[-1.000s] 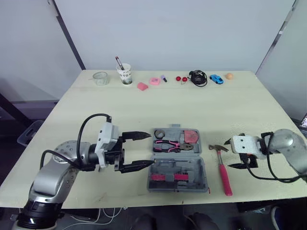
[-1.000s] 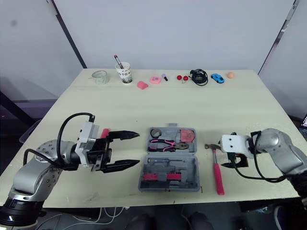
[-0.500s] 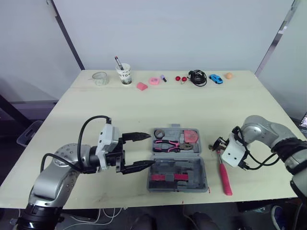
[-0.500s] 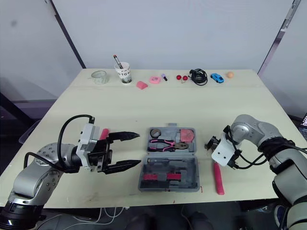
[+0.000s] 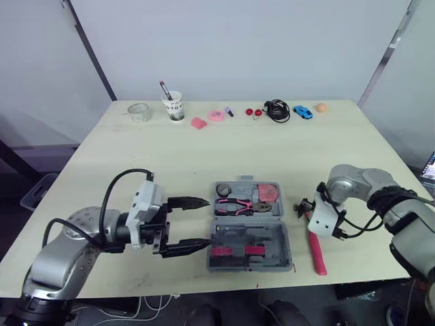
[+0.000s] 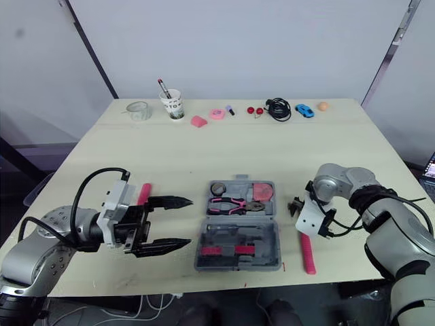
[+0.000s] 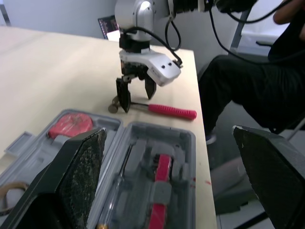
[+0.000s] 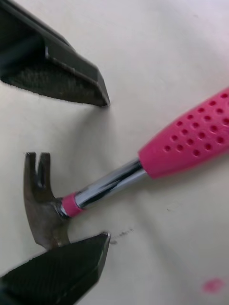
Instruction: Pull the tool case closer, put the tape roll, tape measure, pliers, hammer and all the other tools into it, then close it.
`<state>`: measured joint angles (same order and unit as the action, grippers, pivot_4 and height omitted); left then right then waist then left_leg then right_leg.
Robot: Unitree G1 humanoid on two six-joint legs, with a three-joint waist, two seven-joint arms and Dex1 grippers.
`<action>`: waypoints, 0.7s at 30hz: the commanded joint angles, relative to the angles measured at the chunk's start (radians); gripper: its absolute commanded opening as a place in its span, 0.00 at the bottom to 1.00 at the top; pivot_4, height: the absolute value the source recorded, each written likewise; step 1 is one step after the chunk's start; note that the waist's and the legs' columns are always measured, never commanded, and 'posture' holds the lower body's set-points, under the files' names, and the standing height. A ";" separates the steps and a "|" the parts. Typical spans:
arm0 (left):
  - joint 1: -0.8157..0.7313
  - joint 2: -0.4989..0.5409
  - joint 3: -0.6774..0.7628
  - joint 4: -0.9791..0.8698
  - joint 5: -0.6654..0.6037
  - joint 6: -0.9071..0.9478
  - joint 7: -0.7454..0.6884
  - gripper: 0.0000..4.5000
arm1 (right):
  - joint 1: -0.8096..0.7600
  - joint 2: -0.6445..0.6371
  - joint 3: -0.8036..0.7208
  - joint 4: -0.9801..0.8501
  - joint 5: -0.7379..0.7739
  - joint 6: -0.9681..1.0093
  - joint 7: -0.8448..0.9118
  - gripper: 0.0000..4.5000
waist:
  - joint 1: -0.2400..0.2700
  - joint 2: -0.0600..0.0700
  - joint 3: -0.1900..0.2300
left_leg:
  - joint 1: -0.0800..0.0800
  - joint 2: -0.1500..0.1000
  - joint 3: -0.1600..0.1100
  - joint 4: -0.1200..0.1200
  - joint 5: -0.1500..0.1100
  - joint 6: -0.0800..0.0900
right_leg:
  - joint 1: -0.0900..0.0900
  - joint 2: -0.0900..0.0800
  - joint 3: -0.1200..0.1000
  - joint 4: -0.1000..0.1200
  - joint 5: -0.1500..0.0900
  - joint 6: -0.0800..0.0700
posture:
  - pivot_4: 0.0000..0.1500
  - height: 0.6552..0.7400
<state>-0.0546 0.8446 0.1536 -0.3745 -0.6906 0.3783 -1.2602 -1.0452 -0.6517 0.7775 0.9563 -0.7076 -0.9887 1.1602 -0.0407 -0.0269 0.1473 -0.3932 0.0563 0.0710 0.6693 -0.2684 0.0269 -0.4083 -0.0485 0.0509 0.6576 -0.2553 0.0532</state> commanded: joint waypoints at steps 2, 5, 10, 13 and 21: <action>0.001 0.016 0.034 -0.019 -0.014 -0.013 -0.019 1.00 | -0.023 0.024 0.008 0.024 -0.037 0.000 -0.052 0.51 | -0.002 -0.001 -0.001 | 0.001 0.000 0.001 0.000 0.000 0.000 | 0.000 0.000 0.001 0.001 0.000 0.000 | 1.00 1.00; -0.001 0.018 0.034 -0.017 -0.010 -0.014 -0.023 1.00 | -0.025 0.032 0.007 0.032 -0.047 -0.007 -0.064 0.28 | -0.002 -0.001 -0.001 | 0.001 0.000 0.001 0.000 0.000 0.000 | 0.000 0.000 0.001 0.001 0.000 0.000 | 1.00 1.00; -0.010 0.009 0.028 -0.020 -0.011 -0.011 -0.014 1.00 | -0.014 0.021 -0.007 0.027 -0.029 0.000 -0.044 0.01 | -0.002 -0.001 -0.001 | 0.002 0.000 0.001 0.000 0.000 0.000 | 0.000 0.000 0.001 0.001 0.000 0.000 | 1.00 1.00; -0.017 0.002 0.022 -0.026 -0.013 -0.007 -0.005 1.00 | 0.000 -0.016 -0.038 -0.004 0.033 0.025 0.029 0.01 | 0.000 -0.001 0.000 | 0.002 0.000 0.001 0.000 0.000 0.000 | 0.000 0.000 0.002 0.001 0.000 0.000 | 1.00 1.00; -0.024 -0.003 0.014 -0.030 -0.014 -0.006 0.004 1.00 | 0.164 -0.201 -0.203 -0.353 0.430 0.371 0.408 0.01 | 0.016 0.005 0.003 | -0.001 -0.001 0.000 0.000 0.000 0.000 | 0.000 0.000 0.001 0.000 0.001 0.002 | 1.00 1.00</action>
<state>-0.0703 0.8431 0.1542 -0.3756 -0.6912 0.3787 -1.2596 -0.8989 -0.8218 0.6415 0.7169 -0.3882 -0.7247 1.4935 -0.0245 -0.0223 0.1503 -0.3941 0.0559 0.0712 0.6692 -0.2685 0.0272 -0.4085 -0.0487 0.0520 0.6576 -0.2541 0.0553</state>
